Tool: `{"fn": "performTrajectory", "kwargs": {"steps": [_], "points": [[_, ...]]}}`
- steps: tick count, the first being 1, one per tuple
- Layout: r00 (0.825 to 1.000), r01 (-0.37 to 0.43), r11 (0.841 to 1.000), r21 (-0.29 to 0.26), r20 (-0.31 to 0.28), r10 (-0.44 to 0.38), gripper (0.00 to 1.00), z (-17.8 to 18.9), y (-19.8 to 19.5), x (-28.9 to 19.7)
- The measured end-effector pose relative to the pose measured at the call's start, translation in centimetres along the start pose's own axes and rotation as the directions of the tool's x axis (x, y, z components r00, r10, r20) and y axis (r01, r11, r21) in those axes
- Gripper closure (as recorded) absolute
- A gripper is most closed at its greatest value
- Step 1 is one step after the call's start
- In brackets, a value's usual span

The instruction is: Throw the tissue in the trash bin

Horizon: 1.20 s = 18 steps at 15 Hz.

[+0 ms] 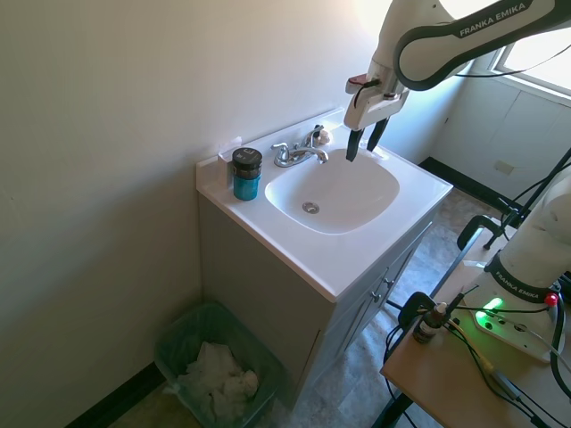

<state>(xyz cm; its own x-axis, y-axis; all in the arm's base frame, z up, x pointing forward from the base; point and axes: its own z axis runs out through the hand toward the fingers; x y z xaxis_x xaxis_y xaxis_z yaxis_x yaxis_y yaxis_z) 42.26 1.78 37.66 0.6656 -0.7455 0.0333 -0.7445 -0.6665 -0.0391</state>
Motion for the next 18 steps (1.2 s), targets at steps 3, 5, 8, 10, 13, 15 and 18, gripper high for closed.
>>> {"fn": "performTrajectory", "kwargs": {"steps": [3, 5, 8, 10, 13, 15, 18], "points": [[1.000, -0.007, 1.000, 0.001, -0.001, 0.007, 0.00, -0.1, 0.0, 0.1], [0.999, -0.052, 0.999, 0.008, -0.011, 0.052, 0.00, -0.5, -0.3, 0.2], [0.992, -0.121, 0.992, 0.019, -0.021, 0.122, 0.00, -1.2, -0.3, 1.4], [0.986, -0.165, 0.986, 0.013, -0.021, 0.165, 0.00, -0.9, 0.2, 3.0], [0.968, -0.250, 0.968, -0.009, -0.039, 0.250, 0.00, 0.0, 1.2, 6.2], [0.946, -0.321, 0.946, -0.035, -0.054, 0.319, 0.00, 1.0, 2.2, 8.6], [0.905, -0.424, 0.902, -0.074, -0.072, 0.420, 0.00, 2.9, 3.3, 11.9]]}}
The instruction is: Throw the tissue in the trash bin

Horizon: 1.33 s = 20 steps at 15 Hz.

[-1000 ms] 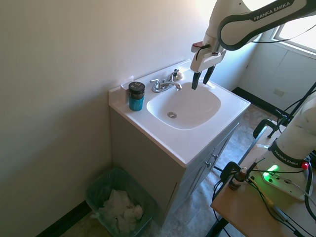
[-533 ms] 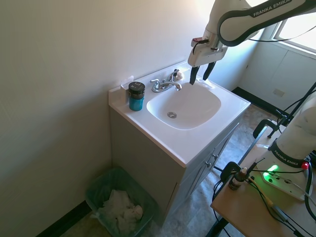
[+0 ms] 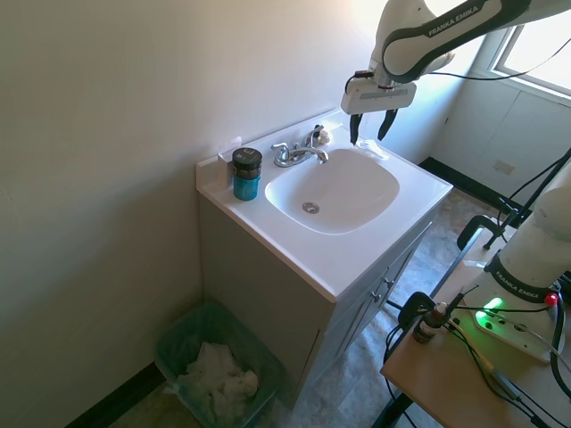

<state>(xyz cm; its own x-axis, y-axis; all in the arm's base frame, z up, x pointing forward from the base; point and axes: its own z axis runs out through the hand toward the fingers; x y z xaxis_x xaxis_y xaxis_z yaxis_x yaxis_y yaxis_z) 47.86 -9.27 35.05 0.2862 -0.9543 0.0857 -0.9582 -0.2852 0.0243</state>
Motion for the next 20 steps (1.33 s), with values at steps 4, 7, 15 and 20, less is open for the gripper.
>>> {"fn": "performTrajectory", "kwargs": {"steps": [4, 7, 15, 20], "points": [[0.987, -0.161, 0.985, -0.061, -0.035, 0.159, 0.00, 2.3, 0.3, 3.6], [0.974, -0.227, 0.969, -0.098, -0.033, 0.225, 0.00, 4.4, 1.0, 5.6], [0.945, -0.327, 0.938, -0.115, -0.058, 0.323, 0.00, 7.6, -2.4, 9.4], [0.924, -0.382, 0.915, -0.130, -0.054, 0.379, 0.00, 9.8, -3.1, 11.9]]}}
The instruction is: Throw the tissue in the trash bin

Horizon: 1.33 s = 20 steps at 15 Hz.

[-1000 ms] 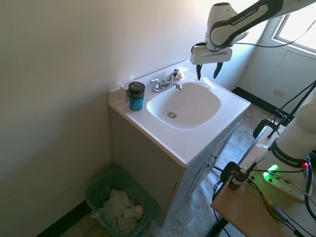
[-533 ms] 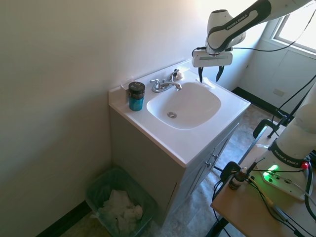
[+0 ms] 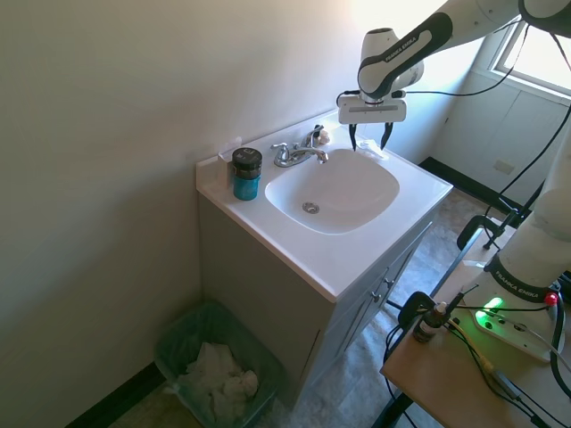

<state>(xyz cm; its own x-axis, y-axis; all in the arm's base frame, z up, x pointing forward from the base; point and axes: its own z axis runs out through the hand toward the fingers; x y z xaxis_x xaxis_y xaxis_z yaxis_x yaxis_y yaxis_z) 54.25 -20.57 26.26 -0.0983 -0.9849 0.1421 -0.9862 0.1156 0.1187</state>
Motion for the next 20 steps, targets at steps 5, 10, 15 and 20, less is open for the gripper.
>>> {"fn": "performTrajectory", "kwargs": {"steps": [5, 10, 15, 20], "points": [[0.999, -0.030, 1.000, -0.010, 0.016, 0.030, 1.00, 1.1, -0.1, 0.7], [0.999, -0.041, 0.999, 0.003, 0.028, 0.040, 1.00, 2.0, -0.3, 1.1], [0.997, -0.060, 0.997, 0.038, 0.043, 0.058, 1.00, 1.9, -0.6, 1.6], [0.996, -0.067, 0.997, 0.043, 0.059, 0.064, 1.00, 1.9, -0.8, 1.3]]}}
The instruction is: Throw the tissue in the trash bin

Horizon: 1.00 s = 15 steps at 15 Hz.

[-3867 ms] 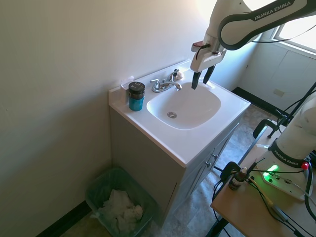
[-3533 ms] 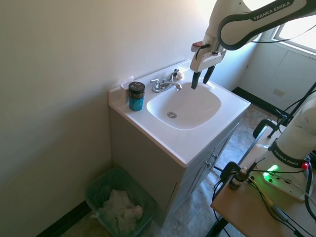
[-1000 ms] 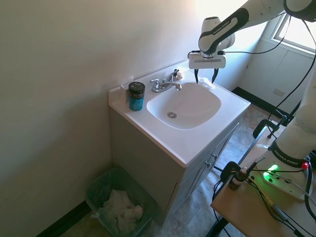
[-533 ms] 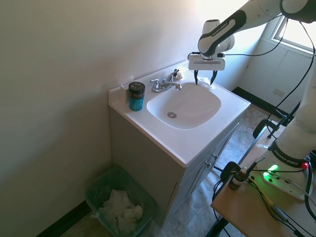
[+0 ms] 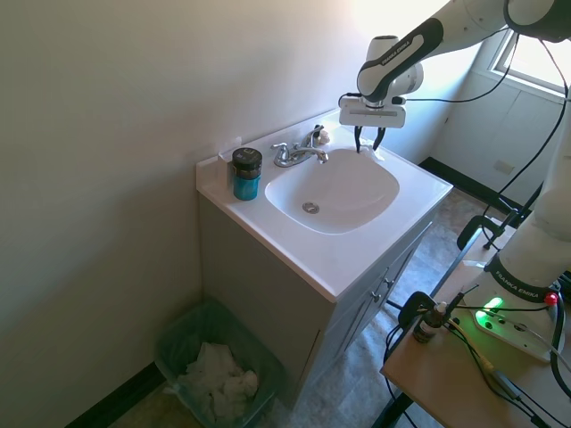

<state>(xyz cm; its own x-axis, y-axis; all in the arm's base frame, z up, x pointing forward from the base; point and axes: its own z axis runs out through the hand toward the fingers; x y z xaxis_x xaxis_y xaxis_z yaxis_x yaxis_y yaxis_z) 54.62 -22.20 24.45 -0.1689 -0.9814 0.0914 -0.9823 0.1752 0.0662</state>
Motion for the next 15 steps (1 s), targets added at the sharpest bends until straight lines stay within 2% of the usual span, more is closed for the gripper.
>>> {"fn": "performTrajectory", "kwargs": {"steps": [6, 9, 11, 12, 14, 15], "points": [[0.999, 0.024, 0.999, 0.047, 0.025, -0.025, 1.00, -1.2, -0.5, 0.0], [0.995, 0.082, 0.987, 0.135, 0.043, -0.088, 1.00, -4.5, -0.4, -0.3], [0.986, 0.147, 0.968, 0.203, 0.046, -0.159, 1.00, -8.3, 0.8, -1.7], [0.979, 0.186, 0.953, 0.237, 0.040, -0.201, 1.00, -10.4, 1.7, -2.7], [0.958, 0.270, 0.917, 0.294, 0.018, -0.288, 1.00, -14.2, 3.7, -5.9], [0.943, 0.319, 0.894, 0.315, -0.009, -0.334, 1.00, -16.2, 4.8, -8.0]]}}
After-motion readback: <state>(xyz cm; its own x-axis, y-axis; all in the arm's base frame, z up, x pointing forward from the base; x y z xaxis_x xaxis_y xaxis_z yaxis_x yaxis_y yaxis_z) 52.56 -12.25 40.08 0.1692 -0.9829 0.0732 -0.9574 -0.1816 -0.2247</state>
